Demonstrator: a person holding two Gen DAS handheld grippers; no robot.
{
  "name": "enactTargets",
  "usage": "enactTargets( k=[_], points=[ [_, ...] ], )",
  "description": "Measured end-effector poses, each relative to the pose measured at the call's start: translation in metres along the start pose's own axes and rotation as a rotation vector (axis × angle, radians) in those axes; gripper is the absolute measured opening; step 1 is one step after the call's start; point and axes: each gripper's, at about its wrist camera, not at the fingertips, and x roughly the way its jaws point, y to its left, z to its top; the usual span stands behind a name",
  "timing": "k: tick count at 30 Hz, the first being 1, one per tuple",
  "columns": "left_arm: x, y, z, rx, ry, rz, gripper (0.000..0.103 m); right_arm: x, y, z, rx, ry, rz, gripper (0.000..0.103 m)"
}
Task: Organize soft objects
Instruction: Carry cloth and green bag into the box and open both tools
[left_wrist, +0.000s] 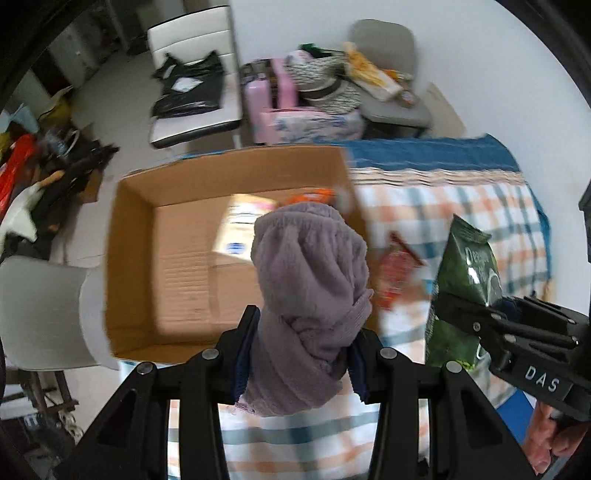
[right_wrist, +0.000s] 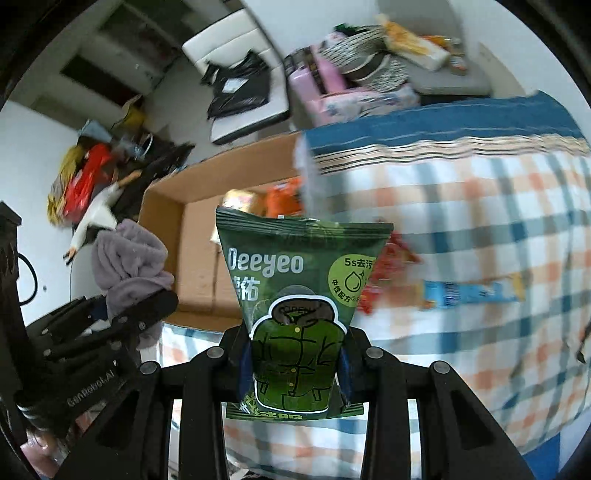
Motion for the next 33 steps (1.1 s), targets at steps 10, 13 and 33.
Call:
enactTargets(
  k=[10, 13, 33],
  points=[
    [0.055, 0.094, 0.047, -0.049, 0.067, 0.04, 0.04, 0.084, 0.064, 0.029, -0.014, 0.105, -0.062, 0.038],
    [0.082, 0.107, 0.065, -0.05, 0.106, 0.037, 0.04, 0.106, 0.069, 0.036, 0.003, 0.135, -0.077, 0.038],
    [0.194, 0.139, 0.113, -0.06, 0.299, 0.027, 0.043, 0.187, 0.059, 0.053, 0.056, 0.278, -0.212, 0.04]
  ],
)
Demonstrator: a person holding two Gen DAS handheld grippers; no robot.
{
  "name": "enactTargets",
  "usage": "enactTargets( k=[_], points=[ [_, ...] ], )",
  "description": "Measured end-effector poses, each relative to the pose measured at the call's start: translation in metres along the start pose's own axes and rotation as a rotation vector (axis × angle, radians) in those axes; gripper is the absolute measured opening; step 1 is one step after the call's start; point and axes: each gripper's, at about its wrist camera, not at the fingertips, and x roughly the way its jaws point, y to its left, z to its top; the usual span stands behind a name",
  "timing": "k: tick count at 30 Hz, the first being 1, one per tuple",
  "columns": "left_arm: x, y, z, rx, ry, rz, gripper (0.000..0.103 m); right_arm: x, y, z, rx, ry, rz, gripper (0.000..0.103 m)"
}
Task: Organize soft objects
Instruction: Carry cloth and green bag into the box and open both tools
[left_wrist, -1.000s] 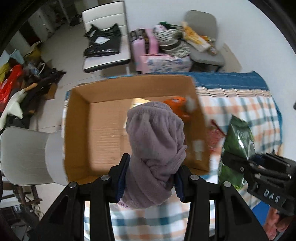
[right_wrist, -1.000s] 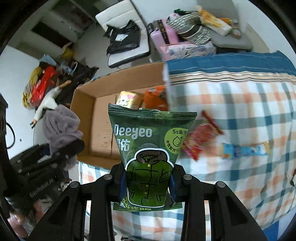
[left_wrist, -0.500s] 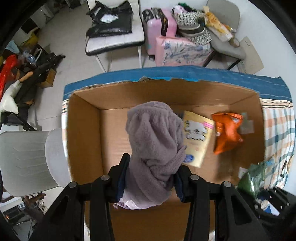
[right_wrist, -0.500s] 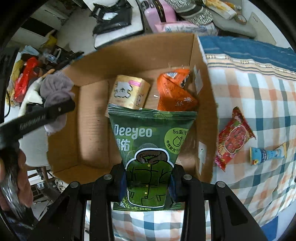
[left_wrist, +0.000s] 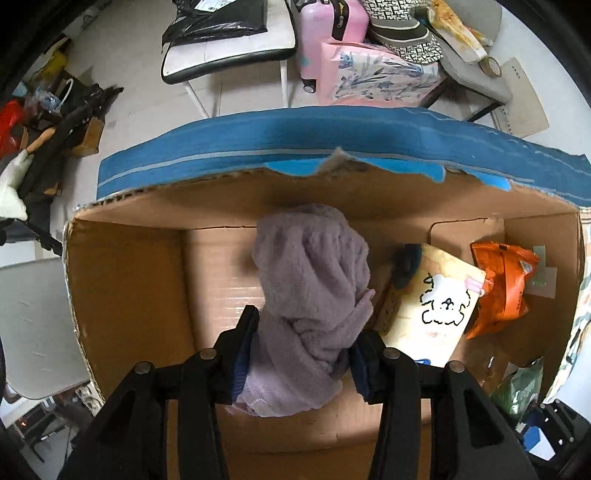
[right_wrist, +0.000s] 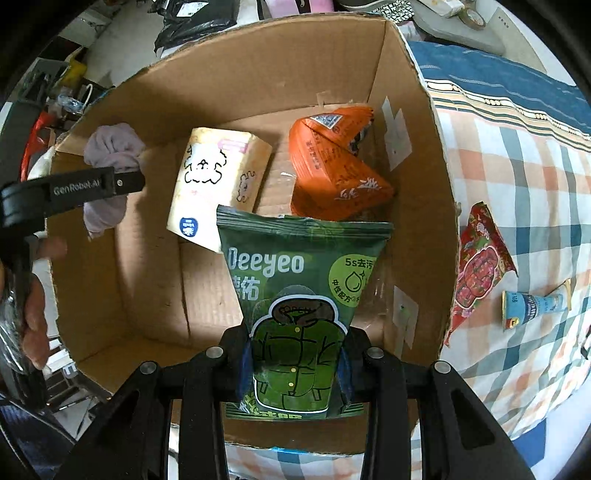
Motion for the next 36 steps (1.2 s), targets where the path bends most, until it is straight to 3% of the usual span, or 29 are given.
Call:
enactTargets(
  k=[1, 4, 11, 15, 22, 28, 36],
  points=[
    [-0.001, 0.001, -0.001, -0.005, 0.001, -0.004, 0.043, 0.0, 0.001, 0.0, 0.0, 0.001, -0.003, 0.04],
    [-0.006, 0.003, -0.004, -0.013, -0.001, -0.002, 0.049, -0.003, 0.004, -0.001, 0.001, -0.01, 0.002, 0.058],
    [-0.033, 0.006, -0.017, -0.028, -0.055, -0.006, 0.09, -0.025, 0.009, 0.002, -0.038, -0.06, -0.034, 0.09],
    [-0.051, 0.004, -0.037, -0.034, -0.09, -0.037, 0.094, -0.039, 0.014, -0.004, -0.066, -0.104, -0.073, 0.101],
    [-0.083, 0.0, -0.089, -0.074, -0.175, -0.068, 0.094, -0.061, 0.024, -0.027, -0.122, -0.171, -0.107, 0.103],
    [-0.109, -0.003, -0.139, -0.097, -0.248, -0.017, 0.094, -0.084, 0.028, -0.056, -0.154, -0.222, -0.102, 0.103],
    [-0.138, -0.012, -0.187, -0.114, -0.312, -0.009, 0.094, -0.119, 0.029, -0.096, -0.191, -0.289, -0.068, 0.103]
  ],
)
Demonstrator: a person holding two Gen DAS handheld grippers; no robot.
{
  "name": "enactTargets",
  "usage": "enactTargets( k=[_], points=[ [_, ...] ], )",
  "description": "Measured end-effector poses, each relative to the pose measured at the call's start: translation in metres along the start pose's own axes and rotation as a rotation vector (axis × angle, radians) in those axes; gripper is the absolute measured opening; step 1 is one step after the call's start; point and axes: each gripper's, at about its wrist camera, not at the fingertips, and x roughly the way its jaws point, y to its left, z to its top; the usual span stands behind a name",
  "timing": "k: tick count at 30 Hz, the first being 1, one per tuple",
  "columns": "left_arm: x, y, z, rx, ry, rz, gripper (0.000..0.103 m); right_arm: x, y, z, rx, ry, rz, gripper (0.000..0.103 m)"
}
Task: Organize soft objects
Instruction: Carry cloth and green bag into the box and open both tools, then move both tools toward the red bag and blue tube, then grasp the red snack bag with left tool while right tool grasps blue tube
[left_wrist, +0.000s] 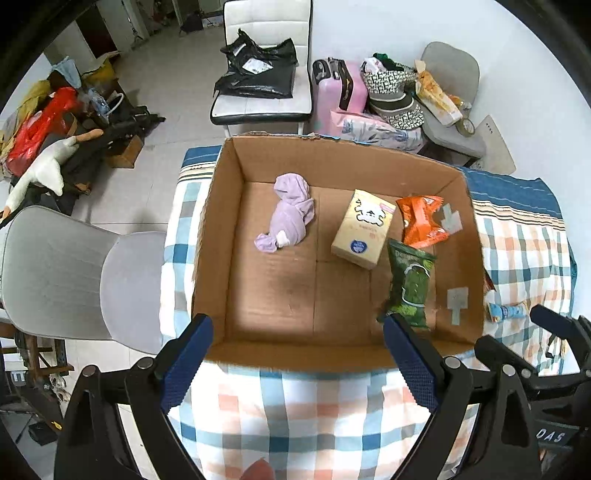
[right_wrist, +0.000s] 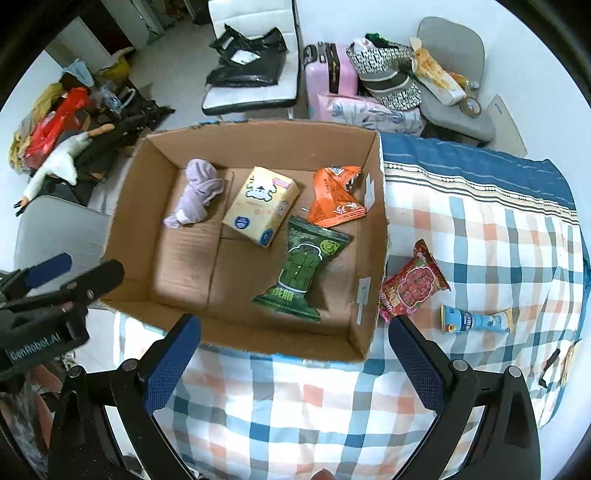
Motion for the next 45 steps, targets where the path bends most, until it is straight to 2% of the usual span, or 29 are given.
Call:
enactTargets(
  k=[7, 11, 14, 20, 24, 27, 32, 34, 38, 39, 40, 41, 43, 44, 45],
  points=[
    [-0.026, -0.013, -0.019, -0.024, -0.031, -0.011, 0.094, -0.03, -0.015, -0.017, 0.011, -0.04, 0.061, 0.103],
    [-0.041, -0.037, -0.023, -0.021, -0.06, -0.023, 0.094, -0.044, -0.044, -0.026, 0.059, -0.06, 0.094, 0.103],
    [-0.047, -0.064, -0.023, 0.013, -0.077, -0.026, 0.094, -0.05, -0.082, -0.034, 0.131, -0.069, 0.11, 0.103],
    [-0.045, -0.15, -0.007, 0.134, -0.103, -0.016, 0.094, -0.041, -0.172, -0.048, 0.305, -0.056, 0.11, 0.103],
    [-0.028, -0.204, 0.01, 0.234, -0.108, 0.036, 0.094, -0.016, -0.239, -0.058, 0.462, -0.033, 0.121, 0.103],
    [0.004, -0.254, 0.025, 0.363, -0.095, 0.137, 0.094, 0.016, -0.286, -0.066, 0.577, 0.006, 0.141, 0.103],
    [0.058, -0.303, 0.033, 0.516, -0.044, 0.266, 0.094, 0.083, -0.348, -0.081, 0.78, 0.075, 0.215, 0.102],
    [0.081, -0.318, 0.035, 0.564, -0.015, 0.29, 0.094, 0.109, -0.36, -0.084, 0.844, 0.099, 0.26, 0.095],
    [0.116, -0.336, 0.035, 0.614, 0.037, 0.339, 0.094, 0.152, -0.369, -0.084, 0.935, 0.148, 0.342, 0.076],
    [0.123, -0.34, 0.034, 0.626, 0.052, 0.342, 0.094, 0.16, -0.369, -0.082, 0.945, 0.158, 0.351, 0.064],
    [0.132, -0.343, 0.033, 0.638, 0.072, 0.346, 0.094, 0.167, -0.367, -0.08, 0.947, 0.167, 0.357, 0.056],
    [0.139, -0.347, 0.032, 0.65, 0.088, 0.349, 0.094, 0.175, -0.365, -0.078, 0.934, 0.197, 0.332, 0.042],
    [0.15, -0.354, 0.029, 0.675, 0.12, 0.34, 0.094, 0.179, -0.364, -0.079, 0.913, 0.215, 0.319, 0.035],
    [0.154, -0.357, 0.028, 0.685, 0.135, 0.339, 0.094, 0.179, -0.364, -0.08, 0.881, 0.24, 0.309, 0.026],
    [0.162, -0.363, 0.026, 0.709, 0.151, 0.33, 0.094, 0.178, -0.364, -0.082, 0.851, 0.263, 0.302, 0.024]
  ],
)
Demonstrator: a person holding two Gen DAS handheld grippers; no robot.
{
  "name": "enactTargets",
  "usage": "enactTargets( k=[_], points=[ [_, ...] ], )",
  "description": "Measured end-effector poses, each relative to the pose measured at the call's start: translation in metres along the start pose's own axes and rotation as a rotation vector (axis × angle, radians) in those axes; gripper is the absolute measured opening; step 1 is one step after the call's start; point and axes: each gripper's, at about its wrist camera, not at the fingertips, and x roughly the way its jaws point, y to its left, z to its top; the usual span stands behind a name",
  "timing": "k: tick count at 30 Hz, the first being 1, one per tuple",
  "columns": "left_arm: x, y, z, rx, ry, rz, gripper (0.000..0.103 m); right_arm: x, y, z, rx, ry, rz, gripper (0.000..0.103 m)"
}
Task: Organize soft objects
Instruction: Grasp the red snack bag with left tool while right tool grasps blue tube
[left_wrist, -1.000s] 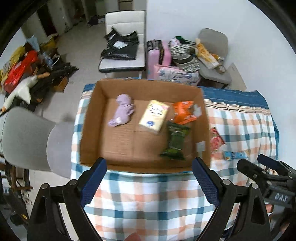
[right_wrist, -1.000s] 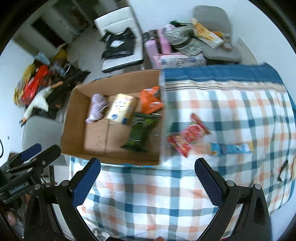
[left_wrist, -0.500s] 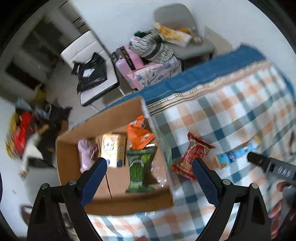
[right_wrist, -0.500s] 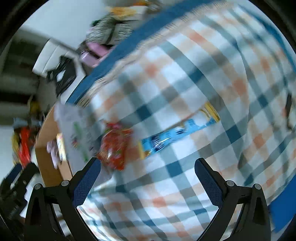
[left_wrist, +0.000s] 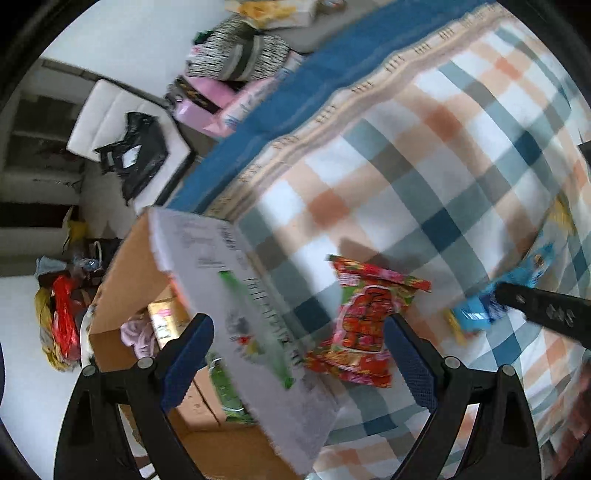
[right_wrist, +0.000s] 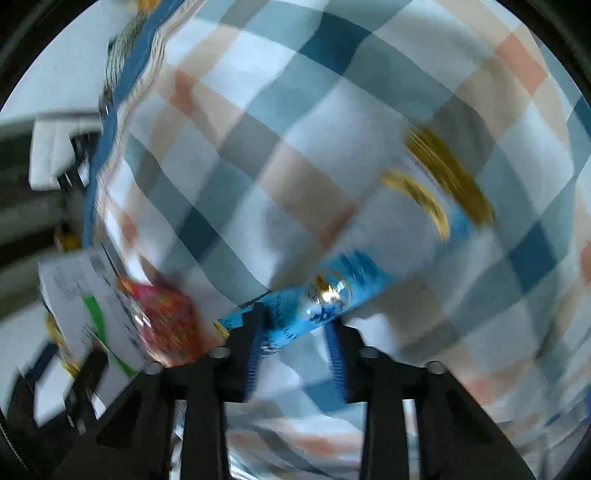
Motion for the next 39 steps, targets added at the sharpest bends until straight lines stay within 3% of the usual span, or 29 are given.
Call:
enactTargets(
  k=[6, 15, 16, 18, 19, 20, 22, 23, 27, 31, 39],
  points=[
    [0.032, -0.035, 0.021, 0.11, 0.096, -0.025, 0.094, -0.021, -0.013, -0.006, -0.168, 0.05, -0.193, 0.022],
    [0.094, -0.064, 0.032, 0.229, 0.264, -0.006, 0.094, -0.011, -0.006, -0.006, -0.182, 0.1, -0.204, 0.03],
    [0.095, -0.062, 0.031, 0.222, 0.26, -0.014, 0.092, -0.009, -0.007, -0.005, -0.18, 0.103, -0.203, 0.03],
    [0.094, -0.056, 0.031, 0.172, 0.273, -0.077, 0.069, -0.005, -0.013, -0.007, -0.178, 0.104, -0.201, 0.032],
    [0.092, -0.053, 0.031, 0.13, 0.29, -0.137, 0.052, -0.004, -0.014, -0.007, -0.176, 0.106, -0.197, 0.032],
    [0.09, -0.052, 0.031, 0.103, 0.291, -0.152, 0.049, -0.002, -0.015, -0.008, -0.173, 0.104, -0.188, 0.031],
    [0.083, -0.051, 0.03, 0.043, 0.272, -0.205, 0.048, -0.001, -0.014, -0.009, -0.18, 0.095, -0.185, 0.03],
    [0.08, -0.049, 0.029, 0.017, 0.267, -0.243, 0.047, -0.002, -0.013, -0.011, -0.19, 0.088, -0.189, 0.024],
    [0.074, -0.048, 0.021, -0.101, 0.265, -0.45, 0.048, -0.013, -0.019, -0.016, -0.28, 0.083, -0.258, 0.021],
    [0.085, -0.054, 0.011, -0.128, 0.294, -0.477, 0.049, -0.016, -0.011, -0.016, -0.318, 0.057, -0.288, 0.023],
    [0.09, -0.067, -0.006, -0.097, 0.257, -0.404, 0.049, 0.006, -0.003, -0.013, -0.282, 0.033, -0.304, 0.027]
  ],
)
